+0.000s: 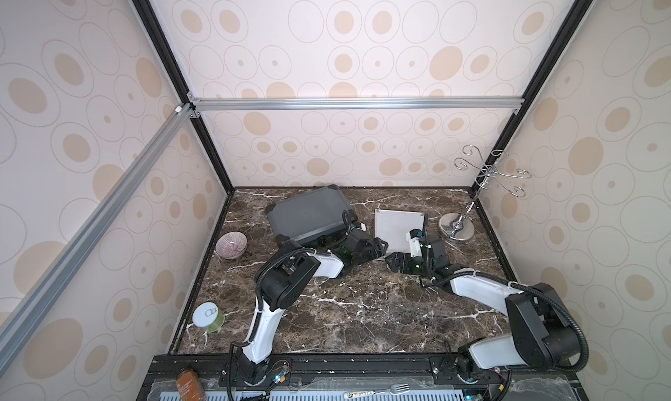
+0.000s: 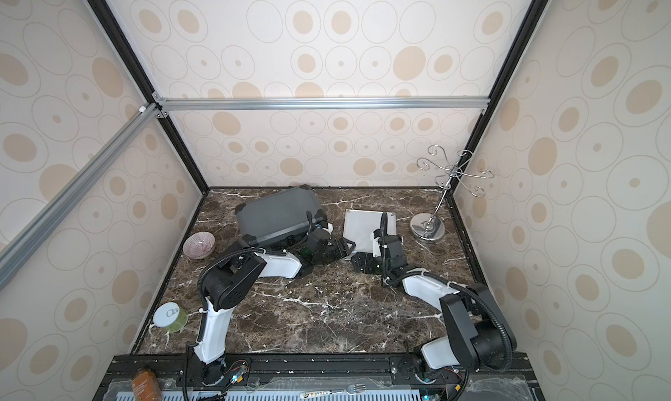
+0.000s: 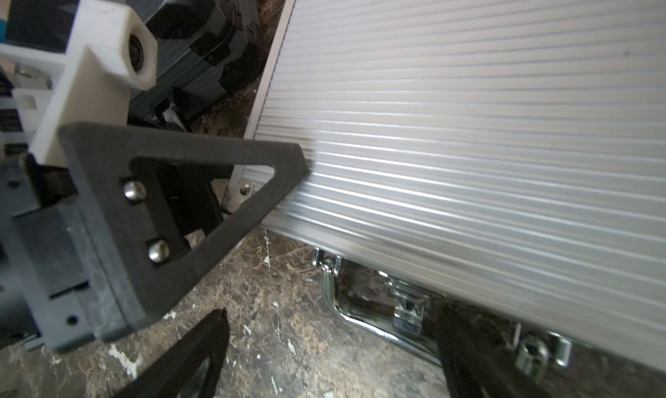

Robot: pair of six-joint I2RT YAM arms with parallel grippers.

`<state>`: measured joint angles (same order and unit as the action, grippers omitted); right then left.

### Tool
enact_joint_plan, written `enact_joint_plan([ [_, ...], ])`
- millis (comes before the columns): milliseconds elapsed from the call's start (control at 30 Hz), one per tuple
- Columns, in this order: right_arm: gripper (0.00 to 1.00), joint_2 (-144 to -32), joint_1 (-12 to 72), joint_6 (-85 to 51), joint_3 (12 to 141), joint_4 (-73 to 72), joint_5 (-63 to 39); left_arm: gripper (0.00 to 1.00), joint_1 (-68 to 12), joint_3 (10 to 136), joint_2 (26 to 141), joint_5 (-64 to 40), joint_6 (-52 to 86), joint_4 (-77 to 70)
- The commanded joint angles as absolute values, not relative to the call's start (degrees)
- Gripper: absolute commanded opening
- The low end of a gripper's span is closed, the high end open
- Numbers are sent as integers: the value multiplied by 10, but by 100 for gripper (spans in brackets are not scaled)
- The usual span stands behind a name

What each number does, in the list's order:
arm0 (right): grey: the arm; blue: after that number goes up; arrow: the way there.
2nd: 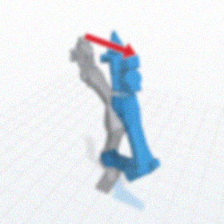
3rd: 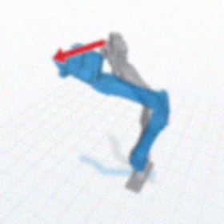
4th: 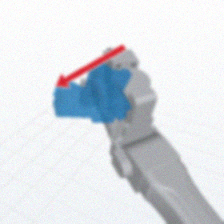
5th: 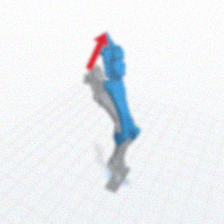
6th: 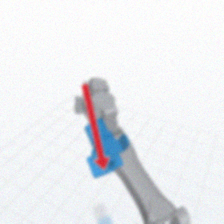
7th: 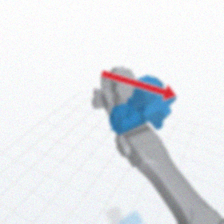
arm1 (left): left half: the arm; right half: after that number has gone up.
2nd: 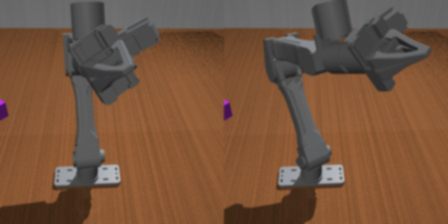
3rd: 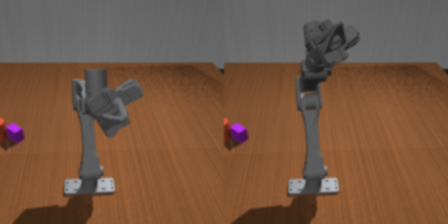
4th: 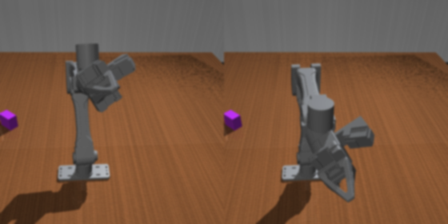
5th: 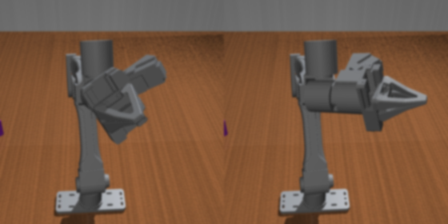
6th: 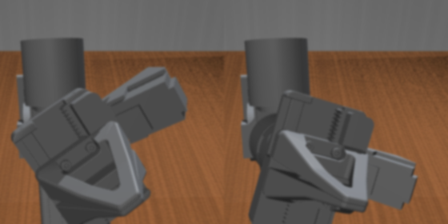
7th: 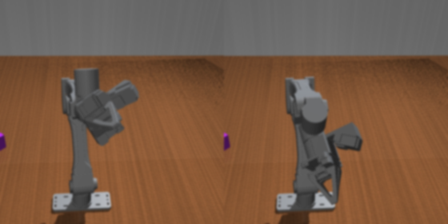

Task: Open the poker set cases
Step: Open the fastener on the poker set case.

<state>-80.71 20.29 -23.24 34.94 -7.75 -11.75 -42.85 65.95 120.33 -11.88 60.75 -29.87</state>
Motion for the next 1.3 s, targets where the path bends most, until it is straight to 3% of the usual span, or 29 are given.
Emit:
enact_joint_plan([
  [0, 93, -795, 206, -204, 353, -51, -81, 76, -430, 677, 1216, -129, 594, -281],
  [633, 91, -856, 218, -201, 372, -120, -130, 76, -430, 683, 1227, -137, 603, -295],
  [1267, 88, -822, 298, -109, 341, -106, -71, 75, -424, 669, 1230, -146, 618, -338],
])
